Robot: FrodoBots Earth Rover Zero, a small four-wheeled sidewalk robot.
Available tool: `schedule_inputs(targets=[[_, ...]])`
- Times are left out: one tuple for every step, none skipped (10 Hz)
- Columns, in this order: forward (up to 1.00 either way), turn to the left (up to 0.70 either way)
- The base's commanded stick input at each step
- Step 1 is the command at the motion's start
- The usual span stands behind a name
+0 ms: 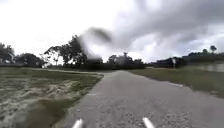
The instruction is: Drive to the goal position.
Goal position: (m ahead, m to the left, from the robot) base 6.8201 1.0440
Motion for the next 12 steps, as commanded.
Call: schedule_inputs(targets=[[0.7,0.0],[0.7,0.0],[0.7,0.0],[0.7,0.0],[0.7,0.0],[0.7,0.0],[0.7,0.0],[0.7,0.0],[0.7,0.0],[0.7,0.0],[0.7,0.0],[0.7,0.0]])
